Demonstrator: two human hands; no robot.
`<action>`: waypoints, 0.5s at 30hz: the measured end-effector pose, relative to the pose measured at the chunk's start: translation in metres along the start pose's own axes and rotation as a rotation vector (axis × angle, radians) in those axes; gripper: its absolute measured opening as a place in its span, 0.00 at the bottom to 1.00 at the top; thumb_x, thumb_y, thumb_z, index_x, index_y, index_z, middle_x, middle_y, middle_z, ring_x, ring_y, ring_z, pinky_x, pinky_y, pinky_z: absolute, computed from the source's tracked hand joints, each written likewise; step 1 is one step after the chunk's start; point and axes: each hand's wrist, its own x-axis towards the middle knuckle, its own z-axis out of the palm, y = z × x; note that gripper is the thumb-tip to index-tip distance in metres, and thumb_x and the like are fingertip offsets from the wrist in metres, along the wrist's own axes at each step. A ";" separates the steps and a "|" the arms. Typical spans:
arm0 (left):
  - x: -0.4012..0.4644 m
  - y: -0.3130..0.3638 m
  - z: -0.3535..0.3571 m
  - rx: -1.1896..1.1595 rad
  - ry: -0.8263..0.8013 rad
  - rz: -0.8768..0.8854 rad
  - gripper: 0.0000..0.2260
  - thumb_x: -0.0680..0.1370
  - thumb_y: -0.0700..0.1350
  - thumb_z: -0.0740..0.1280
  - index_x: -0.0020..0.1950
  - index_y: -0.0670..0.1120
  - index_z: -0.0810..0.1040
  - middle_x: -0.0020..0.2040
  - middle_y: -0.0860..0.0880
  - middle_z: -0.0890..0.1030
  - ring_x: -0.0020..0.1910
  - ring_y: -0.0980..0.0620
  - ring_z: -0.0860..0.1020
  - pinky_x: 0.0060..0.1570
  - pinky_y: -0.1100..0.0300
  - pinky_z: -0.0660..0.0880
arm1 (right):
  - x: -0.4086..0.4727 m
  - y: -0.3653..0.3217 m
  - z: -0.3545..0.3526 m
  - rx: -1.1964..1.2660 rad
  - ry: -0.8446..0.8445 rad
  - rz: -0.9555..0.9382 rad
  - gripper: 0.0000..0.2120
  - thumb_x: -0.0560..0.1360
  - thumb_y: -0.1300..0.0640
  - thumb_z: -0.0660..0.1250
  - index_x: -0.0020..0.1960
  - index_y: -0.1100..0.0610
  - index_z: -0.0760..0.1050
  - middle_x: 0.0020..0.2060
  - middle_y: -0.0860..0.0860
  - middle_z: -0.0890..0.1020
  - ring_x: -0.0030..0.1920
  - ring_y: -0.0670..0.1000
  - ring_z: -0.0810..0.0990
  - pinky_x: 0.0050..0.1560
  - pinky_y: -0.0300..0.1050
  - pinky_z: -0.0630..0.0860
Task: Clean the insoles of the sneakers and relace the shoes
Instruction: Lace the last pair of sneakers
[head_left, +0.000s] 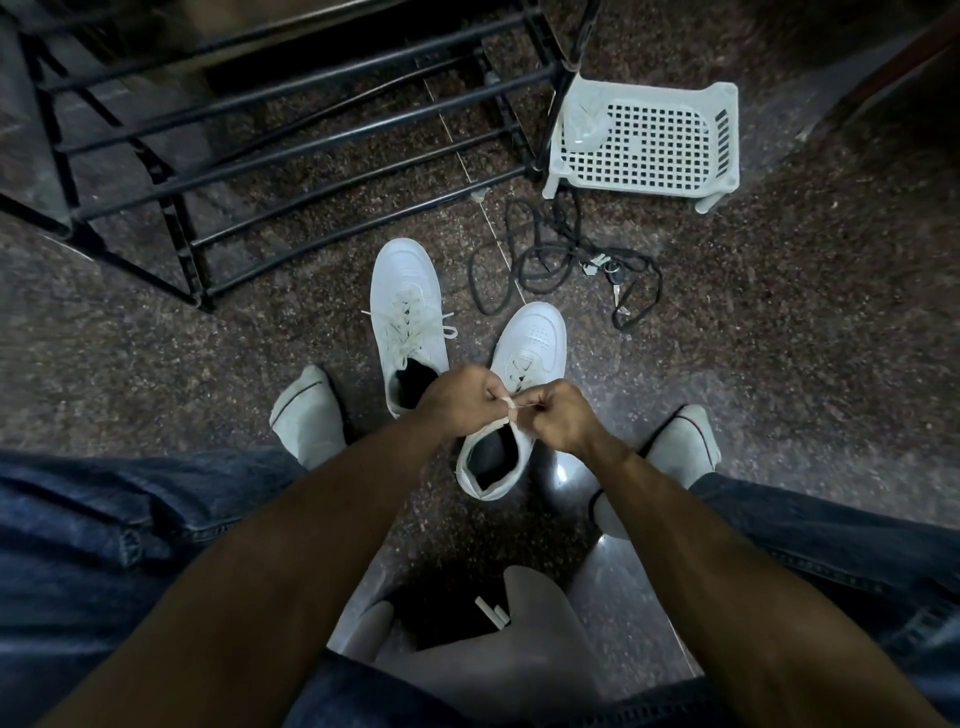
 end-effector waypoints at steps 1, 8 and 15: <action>0.000 0.000 0.000 0.065 0.008 0.026 0.06 0.72 0.50 0.71 0.47 0.52 0.84 0.43 0.51 0.84 0.44 0.49 0.82 0.46 0.54 0.78 | -0.001 -0.003 -0.001 0.037 0.002 0.030 0.05 0.74 0.63 0.69 0.45 0.59 0.84 0.26 0.45 0.78 0.27 0.43 0.73 0.36 0.42 0.73; -0.005 -0.006 0.012 0.373 0.282 0.201 0.05 0.76 0.43 0.62 0.49 0.48 0.77 0.49 0.49 0.79 0.51 0.46 0.76 0.51 0.53 0.71 | -0.004 -0.004 -0.003 0.418 -0.110 0.312 0.09 0.75 0.68 0.61 0.44 0.57 0.75 0.28 0.52 0.74 0.31 0.49 0.74 0.38 0.45 0.80; -0.018 -0.014 0.023 0.264 0.260 0.253 0.08 0.73 0.42 0.65 0.51 0.49 0.77 0.49 0.50 0.76 0.49 0.47 0.77 0.42 0.56 0.72 | -0.004 -0.006 -0.001 0.499 -0.077 0.352 0.05 0.76 0.65 0.64 0.44 0.56 0.76 0.28 0.51 0.75 0.32 0.50 0.74 0.43 0.47 0.78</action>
